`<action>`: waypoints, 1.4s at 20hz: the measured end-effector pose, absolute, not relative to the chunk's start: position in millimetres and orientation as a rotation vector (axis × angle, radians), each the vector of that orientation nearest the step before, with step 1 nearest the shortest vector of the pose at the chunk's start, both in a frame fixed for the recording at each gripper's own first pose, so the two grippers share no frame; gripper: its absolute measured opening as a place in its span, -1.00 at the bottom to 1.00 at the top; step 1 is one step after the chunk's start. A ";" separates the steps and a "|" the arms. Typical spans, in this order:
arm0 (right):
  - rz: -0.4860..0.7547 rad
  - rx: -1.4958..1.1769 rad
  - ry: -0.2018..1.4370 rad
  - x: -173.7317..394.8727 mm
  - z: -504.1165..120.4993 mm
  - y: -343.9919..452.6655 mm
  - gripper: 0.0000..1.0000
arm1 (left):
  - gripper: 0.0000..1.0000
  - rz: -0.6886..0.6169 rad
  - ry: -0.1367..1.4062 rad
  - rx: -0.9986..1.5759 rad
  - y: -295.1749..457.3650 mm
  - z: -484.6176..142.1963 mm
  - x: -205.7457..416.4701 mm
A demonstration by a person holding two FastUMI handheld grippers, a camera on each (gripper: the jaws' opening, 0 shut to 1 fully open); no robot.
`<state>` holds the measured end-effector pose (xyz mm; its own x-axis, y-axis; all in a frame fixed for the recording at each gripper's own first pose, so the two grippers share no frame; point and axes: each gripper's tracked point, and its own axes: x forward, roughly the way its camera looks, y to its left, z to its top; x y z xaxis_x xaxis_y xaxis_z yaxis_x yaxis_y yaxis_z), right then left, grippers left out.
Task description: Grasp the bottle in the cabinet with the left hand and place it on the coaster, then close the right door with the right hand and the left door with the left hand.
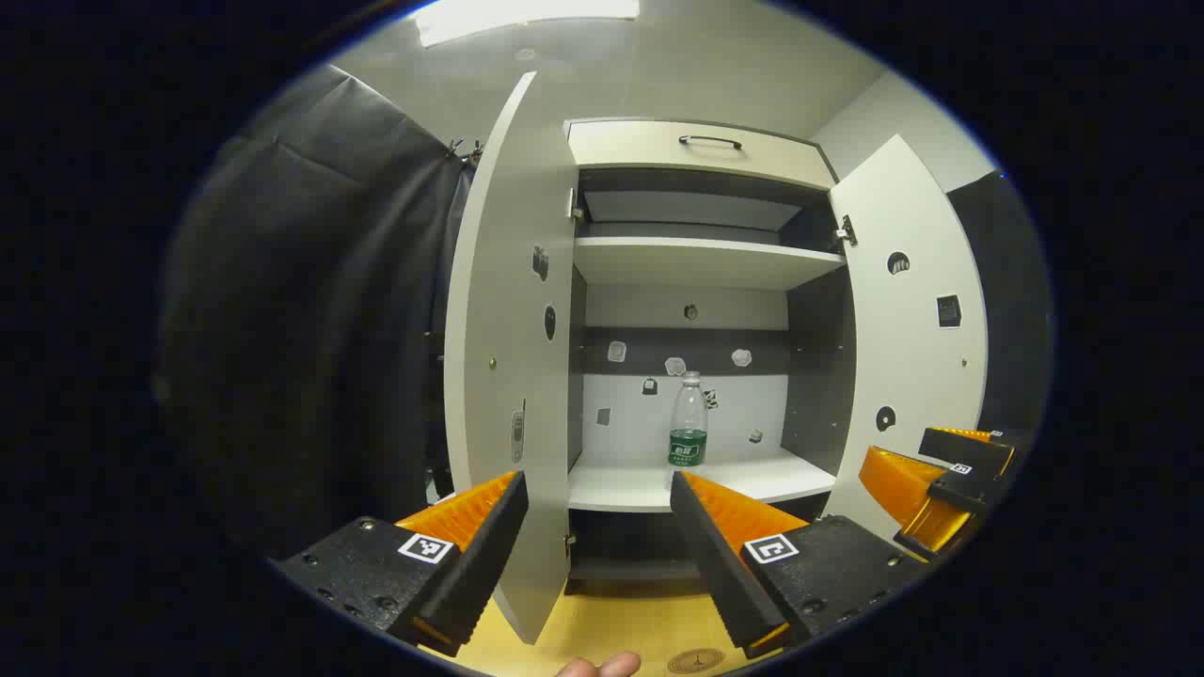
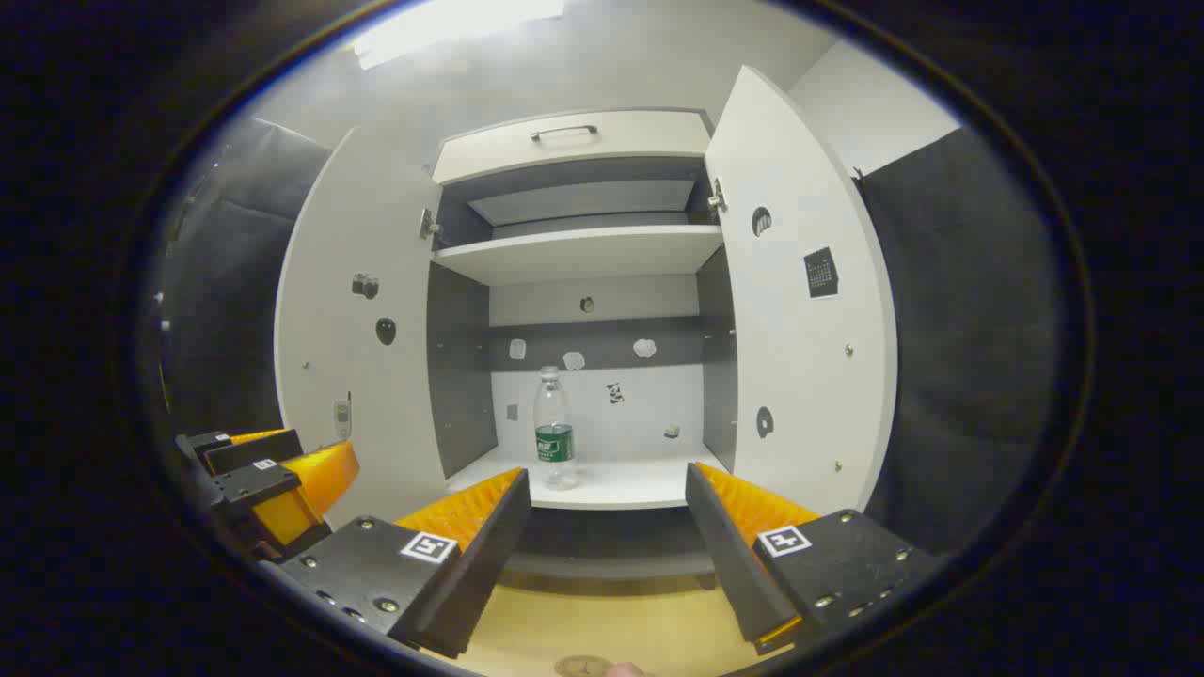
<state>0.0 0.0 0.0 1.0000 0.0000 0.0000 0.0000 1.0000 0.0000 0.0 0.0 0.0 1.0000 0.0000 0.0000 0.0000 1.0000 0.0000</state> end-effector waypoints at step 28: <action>-0.046 -0.017 0.030 7.3 -12.1 -7.6 1.00 | 0.94 -0.070 0.015 0.034 -21.0 -19.9 42.6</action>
